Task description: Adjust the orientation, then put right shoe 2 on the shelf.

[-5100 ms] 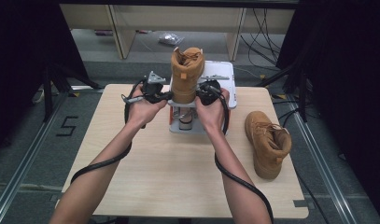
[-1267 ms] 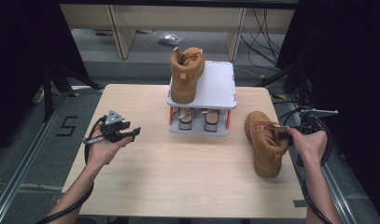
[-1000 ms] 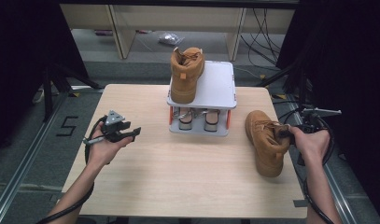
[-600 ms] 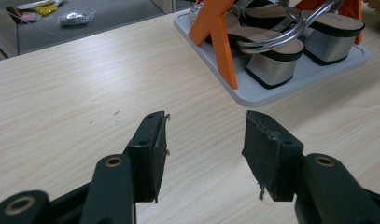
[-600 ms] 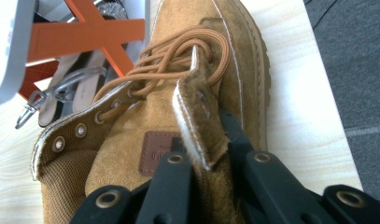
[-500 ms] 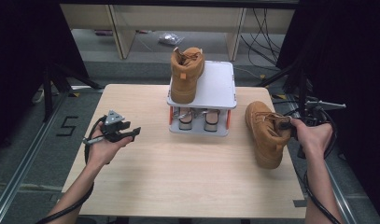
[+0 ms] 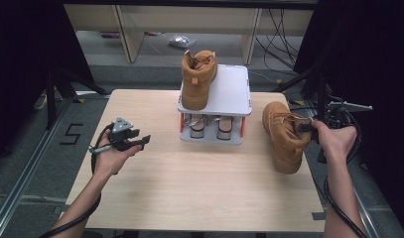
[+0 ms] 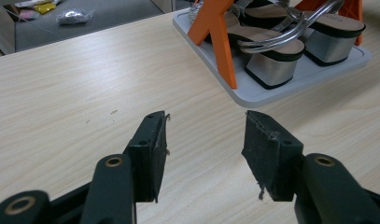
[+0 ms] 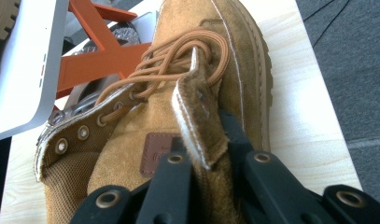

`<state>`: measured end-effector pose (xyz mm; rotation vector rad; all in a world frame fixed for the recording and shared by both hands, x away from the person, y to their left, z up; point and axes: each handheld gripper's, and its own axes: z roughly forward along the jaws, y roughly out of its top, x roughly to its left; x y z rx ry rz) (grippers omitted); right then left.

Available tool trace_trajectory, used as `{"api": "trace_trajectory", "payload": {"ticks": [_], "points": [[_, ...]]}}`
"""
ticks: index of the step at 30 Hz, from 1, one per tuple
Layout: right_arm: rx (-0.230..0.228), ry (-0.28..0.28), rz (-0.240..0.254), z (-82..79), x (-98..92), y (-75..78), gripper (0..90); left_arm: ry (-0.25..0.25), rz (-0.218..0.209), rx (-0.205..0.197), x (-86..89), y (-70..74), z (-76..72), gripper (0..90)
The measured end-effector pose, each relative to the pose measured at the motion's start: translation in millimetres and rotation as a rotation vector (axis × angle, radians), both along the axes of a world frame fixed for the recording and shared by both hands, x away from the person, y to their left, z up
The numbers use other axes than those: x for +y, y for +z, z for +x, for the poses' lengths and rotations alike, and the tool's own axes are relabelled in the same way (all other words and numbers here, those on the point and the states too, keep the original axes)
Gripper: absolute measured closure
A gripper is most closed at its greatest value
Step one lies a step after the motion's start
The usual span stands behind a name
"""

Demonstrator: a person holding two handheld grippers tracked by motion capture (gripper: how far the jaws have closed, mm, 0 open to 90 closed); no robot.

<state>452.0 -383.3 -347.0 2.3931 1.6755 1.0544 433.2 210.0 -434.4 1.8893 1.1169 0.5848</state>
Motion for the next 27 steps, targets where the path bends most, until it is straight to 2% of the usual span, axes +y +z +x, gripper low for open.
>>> {"api": "trace_trajectory", "payload": {"ticks": [4,8,9,10,11,14,15,16,17,18,20,21,26,27], "points": [[0.003,-0.004,0.011,0.7,-1.4,2.4,84.6,0.002,-0.001,0.0,0.1,0.1,-0.2,48.6],[-0.026,-0.016,0.016,2.0,0.5,7.7,84.6,0.009,-0.006,-0.005,0.9,1.1,-0.5,48.6],[-0.021,0.0,0.008,2.2,-0.5,10.6,84.6,0.009,-0.009,-0.007,0.8,1.2,-0.6,48.6],[-0.046,0.003,0.038,3.0,-0.3,10.9,84.6,0.01,-0.008,-0.01,1.0,1.4,-0.8,48.6],[-0.036,-0.011,0.012,4.3,0.9,14.2,84.6,0.012,-0.01,-0.011,1.1,1.5,-0.8,48.6],[-0.043,-0.005,0.011,6.5,1.5,20.6,84.6,0.015,-0.015,-0.01,1.6,2.1,-0.3,48.6],[-0.055,-0.006,0.033,7.5,2.2,22.2,84.6,0.017,-0.014,-0.012,1.4,2.3,-0.2,48.6],[-0.057,-0.003,0.031,8.5,2.2,24.1,84.6,0.017,-0.013,-0.013,1.2,2.4,0.1,48.5],[-0.065,-0.013,0.04,9.7,3.0,24.7,84.6,0.006,0.007,-0.008,2.3,3.2,0.4,48.5],[-0.065,-0.008,0.041,10.4,3.2,26.2,84.6,0.012,-0.01,-0.012,0.5,3.0,0.5,48.5],[-0.082,-0.008,0.053,12.5,4.6,27.8,84.6,0.013,-0.012,-0.011,-0.7,3.3,0.3,48.5],[-0.066,-0.013,0.036,13.5,5.4,29.2,84.5,0.012,-0.01,-0.012,-0.9,3.4,0.3,48.5],[-0.084,-0.015,0.055,15.6,6.9,31.3,84.5,0.006,-0.011,-0.013,-1.1,3.1,-0.6,48.5],[-0.085,-0.024,0.063,16.4,7.6,32.3,84.5,-0.001,0.004,-0.008,0.0,3.4,-1.2,48.5]]}}
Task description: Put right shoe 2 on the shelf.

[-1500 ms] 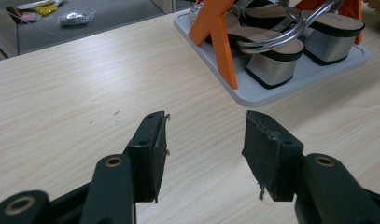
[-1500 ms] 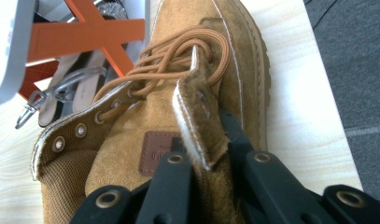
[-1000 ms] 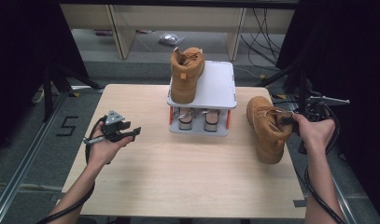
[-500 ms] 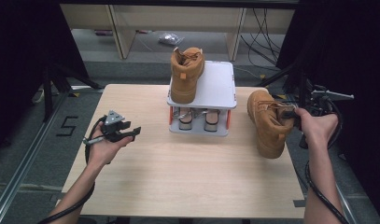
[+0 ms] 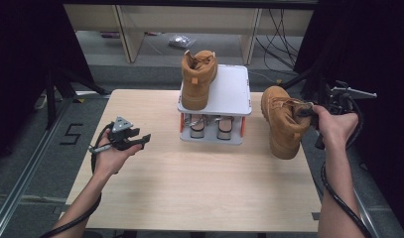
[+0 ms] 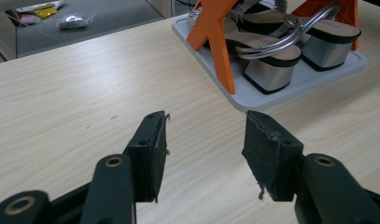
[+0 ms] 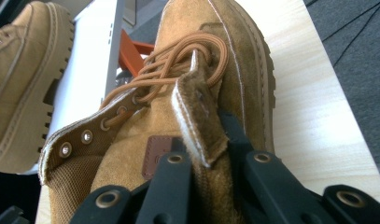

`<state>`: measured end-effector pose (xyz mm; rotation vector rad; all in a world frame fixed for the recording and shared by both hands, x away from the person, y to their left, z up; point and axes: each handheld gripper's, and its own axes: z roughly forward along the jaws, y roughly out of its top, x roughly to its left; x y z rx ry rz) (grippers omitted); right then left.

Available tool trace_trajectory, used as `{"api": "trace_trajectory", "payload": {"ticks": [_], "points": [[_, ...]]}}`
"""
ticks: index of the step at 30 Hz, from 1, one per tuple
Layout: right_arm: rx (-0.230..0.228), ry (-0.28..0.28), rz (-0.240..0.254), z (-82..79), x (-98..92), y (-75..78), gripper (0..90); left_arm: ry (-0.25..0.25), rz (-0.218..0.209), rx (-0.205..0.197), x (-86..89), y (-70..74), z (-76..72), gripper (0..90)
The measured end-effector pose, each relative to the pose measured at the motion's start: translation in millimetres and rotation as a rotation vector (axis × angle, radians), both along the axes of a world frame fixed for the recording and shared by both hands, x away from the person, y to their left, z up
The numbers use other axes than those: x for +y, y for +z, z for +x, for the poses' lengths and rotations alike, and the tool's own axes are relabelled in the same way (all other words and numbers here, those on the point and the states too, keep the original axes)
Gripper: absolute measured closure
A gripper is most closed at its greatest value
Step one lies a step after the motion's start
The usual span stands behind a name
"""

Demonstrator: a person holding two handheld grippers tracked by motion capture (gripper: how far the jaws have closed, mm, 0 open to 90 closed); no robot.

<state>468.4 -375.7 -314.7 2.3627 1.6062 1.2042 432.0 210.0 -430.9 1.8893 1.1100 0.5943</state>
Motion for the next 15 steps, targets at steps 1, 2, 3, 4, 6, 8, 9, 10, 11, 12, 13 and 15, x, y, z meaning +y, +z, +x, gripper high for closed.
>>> {"api": "trace_trajectory", "payload": {"ticks": [1,2,3,4,6,8,9,10,11,12,13,15], "points": [[-0.006,0.001,0.004,0.2,0.2,0.6,84.5,-0.005,0.001,0.003,0.4,-0.2,-0.6,48.5],[-0.031,0.012,0.037,0.5,0.3,0.6,84.5,0.0,-0.019,-0.003,-1.0,-1.3,-0.7,48.5],[-0.02,0.0,0.016,1.6,1.6,2.1,84.5,0.004,-0.018,-0.003,-1.1,-1.6,-1.1,48.4],[-0.015,-0.003,0.005,2.4,2.4,3.9,84.5,0.004,-0.019,-0.004,-0.9,-1.8,-1.1,48.4],[-0.036,0.004,0.037,4.9,3.7,6.1,84.5,0.004,-0.018,-0.002,-1.0,-1.8,-1.3,48.4],[-0.037,-0.009,0.018,7.3,6.3,8.4,84.5,0.001,-0.017,-0.005,-0.9,-1.2,-1.5,48.4],[-0.033,0.002,0.025,7.8,6.2,9.5,84.5,0.002,-0.018,-0.005,-0.8,-0.9,-1.7,48.4],[-0.04,-0.003,0.028,9.1,7.2,10.2,84.5,0.005,-0.019,-0.005,-0.6,-0.6,-1.9,48.4],[-0.039,-0.003,0.026,10.0,8.1,11.3,84.5,0.008,-0.02,-0.005,-0.3,-0.5,-2.0,48.3],[-0.05,0.011,0.052,10.6,8.0,12.2,84.5,0.007,-0.019,-0.006,0.1,-0.5,-1.9,48.3],[-0.041,-0.006,0.019,11.9,9.7,13.3,84.5,0.007,-0.019,-0.006,0.3,-0.6,-1.9,48.4],[-0.048,-0.001,0.031,13.6,11.0,15.5,84.5,0.006,-0.017,-0.007,0.8,-0.7,-1.9,48.3]]}}
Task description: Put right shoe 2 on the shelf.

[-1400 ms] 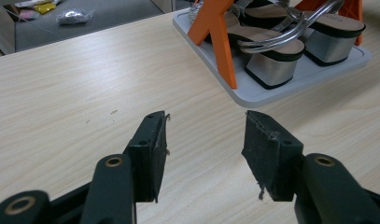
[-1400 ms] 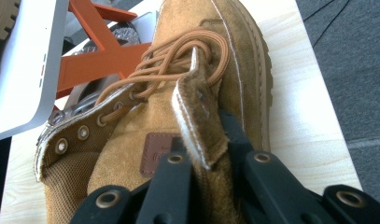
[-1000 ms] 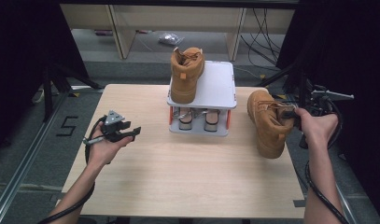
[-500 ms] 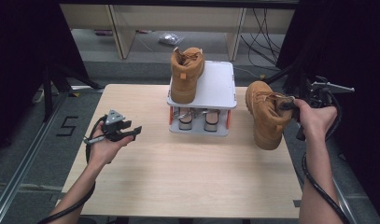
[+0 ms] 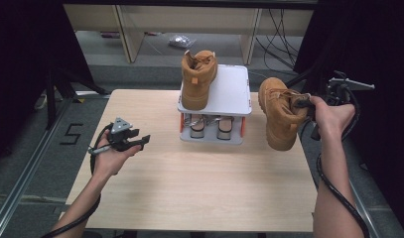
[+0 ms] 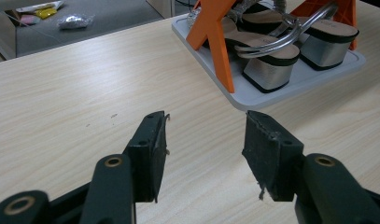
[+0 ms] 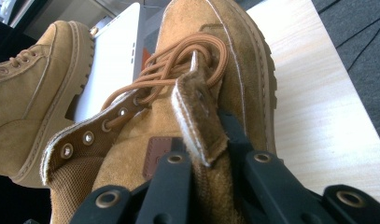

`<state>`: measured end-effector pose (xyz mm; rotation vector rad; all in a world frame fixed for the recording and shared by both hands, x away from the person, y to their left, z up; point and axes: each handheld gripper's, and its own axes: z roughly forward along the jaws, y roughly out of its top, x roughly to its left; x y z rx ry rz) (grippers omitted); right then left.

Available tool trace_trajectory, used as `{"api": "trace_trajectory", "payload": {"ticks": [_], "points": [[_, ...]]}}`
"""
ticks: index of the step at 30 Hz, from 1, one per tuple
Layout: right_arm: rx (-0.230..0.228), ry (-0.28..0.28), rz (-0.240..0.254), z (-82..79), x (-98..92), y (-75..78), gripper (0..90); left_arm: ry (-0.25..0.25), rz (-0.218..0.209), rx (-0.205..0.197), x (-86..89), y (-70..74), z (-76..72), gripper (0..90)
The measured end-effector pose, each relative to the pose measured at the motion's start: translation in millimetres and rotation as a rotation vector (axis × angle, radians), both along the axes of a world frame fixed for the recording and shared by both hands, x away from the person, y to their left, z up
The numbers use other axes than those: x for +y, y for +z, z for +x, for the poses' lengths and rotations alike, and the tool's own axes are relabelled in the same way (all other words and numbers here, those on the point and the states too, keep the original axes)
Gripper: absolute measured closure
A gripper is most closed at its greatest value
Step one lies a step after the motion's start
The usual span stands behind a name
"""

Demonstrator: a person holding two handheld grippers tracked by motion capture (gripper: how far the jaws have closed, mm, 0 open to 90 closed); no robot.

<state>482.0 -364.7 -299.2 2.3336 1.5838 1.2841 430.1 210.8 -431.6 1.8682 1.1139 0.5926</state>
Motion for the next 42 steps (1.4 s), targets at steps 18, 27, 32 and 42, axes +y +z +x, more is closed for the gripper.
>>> {"api": "trace_trajectory", "payload": {"ticks": [18,27,32,42], "points": [[-0.051,-0.006,-0.004,11.0,7.9,26.4,84.4,-0.004,0.002,0.004,-2.8,-1.7,0.2,48.0],[-0.08,0.0,-0.002,17.4,14.7,34.6,84.3,-0.013,0.02,0.014,-1.0,-2.0,0.5,48.0],[-0.072,0.005,0.0,20.0,19.3,38.6,84.3,-0.013,0.024,0.012,-0.5,-2.1,0.5,47.9],[-0.101,0.006,-0.013,25.1,23.5,41.5,84.2,-0.001,0.013,0.003,-0.4,-2.5,0.1,47.9]]}}
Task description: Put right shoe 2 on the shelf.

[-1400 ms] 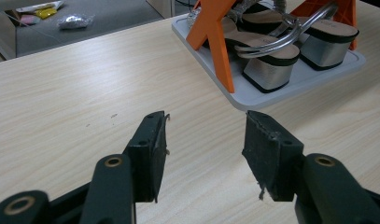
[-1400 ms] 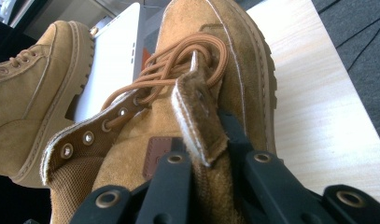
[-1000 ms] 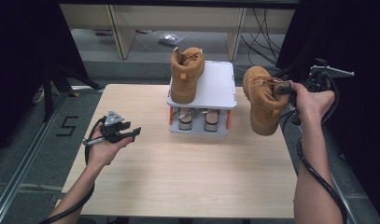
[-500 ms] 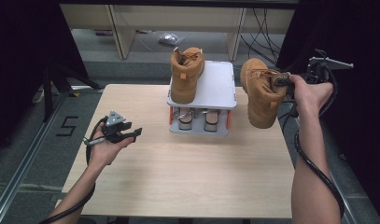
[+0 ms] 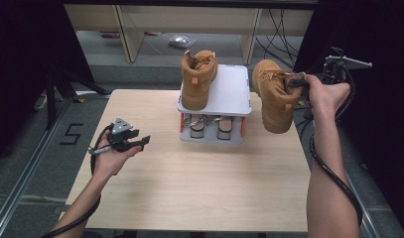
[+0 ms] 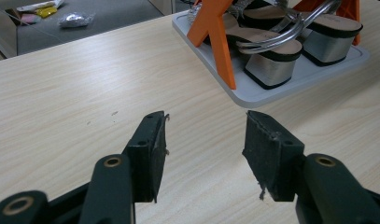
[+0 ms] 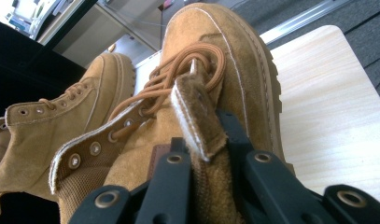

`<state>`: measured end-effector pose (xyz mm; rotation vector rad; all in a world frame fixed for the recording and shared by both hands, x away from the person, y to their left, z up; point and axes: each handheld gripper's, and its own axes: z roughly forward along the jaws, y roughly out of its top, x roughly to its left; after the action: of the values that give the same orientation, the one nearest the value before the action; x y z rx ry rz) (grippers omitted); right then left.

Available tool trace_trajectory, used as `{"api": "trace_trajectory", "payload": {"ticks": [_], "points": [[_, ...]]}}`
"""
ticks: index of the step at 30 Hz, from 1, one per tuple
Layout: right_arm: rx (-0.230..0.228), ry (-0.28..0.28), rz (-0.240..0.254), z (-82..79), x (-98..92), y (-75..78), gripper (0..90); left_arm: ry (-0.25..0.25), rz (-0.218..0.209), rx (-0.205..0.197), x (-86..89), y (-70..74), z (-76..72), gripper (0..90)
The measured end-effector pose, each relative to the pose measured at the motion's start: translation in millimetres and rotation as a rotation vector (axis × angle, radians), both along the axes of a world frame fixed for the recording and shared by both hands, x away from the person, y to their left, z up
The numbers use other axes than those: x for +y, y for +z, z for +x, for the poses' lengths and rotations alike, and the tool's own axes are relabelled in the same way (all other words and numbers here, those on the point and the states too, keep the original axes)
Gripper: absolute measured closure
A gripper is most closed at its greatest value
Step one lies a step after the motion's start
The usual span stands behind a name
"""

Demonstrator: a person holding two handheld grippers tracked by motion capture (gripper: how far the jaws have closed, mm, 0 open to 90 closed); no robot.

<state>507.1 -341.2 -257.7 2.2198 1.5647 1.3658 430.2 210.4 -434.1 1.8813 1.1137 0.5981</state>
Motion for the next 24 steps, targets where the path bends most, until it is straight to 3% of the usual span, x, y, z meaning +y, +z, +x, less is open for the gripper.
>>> {"api": "trace_trajectory", "payload": {"ticks": [7,10,11,12,17,19,20,23,24], "points": [[0.029,0.004,0.012,3.6,4.7,3.5,84.7,-0.007,0.024,0.005,3.0,0.5,-0.2,48.1],[0.008,0.0,0.013,4.4,4.7,4.2,84.7,-0.005,0.027,0.008,4.5,0.9,-0.4,48.2],[-0.017,-0.001,-0.014,5.1,3.3,3.9,84.7,-0.007,0.026,0.007,4.8,0.6,-0.3,48.2],[0.006,-0.01,0.016,4.8,4.8,6.4,84.7,-0.005,0.022,0.006,4.9,0.4,-0.2,48.2],[-0.016,-0.011,0.022,7.3,6.9,12.6,84.6,0.002,0.001,-0.001,2.5,-0.5,-0.2,48.3],[-0.028,-0.011,0.008,8.8,8.1,13.4,84.6,-0.005,0.021,0.004,2.8,0.0,-0.5,48.3],[-0.012,-0.019,0.039,9.0,10.5,15.4,84.6,-0.01,0.028,0.006,3.1,0.1,-0.6,48.3],[-0.026,-0.012,0.023,12.2,14.4,16.2,84.6,-0.009,0.027,0.005,3.2,0.3,-0.5,48.3],[-0.022,-0.011,0.037,13.0,16.6,17.3,84.6,0.0,0.006,-0.001,2.1,-0.4,-0.3,48.3]]}}
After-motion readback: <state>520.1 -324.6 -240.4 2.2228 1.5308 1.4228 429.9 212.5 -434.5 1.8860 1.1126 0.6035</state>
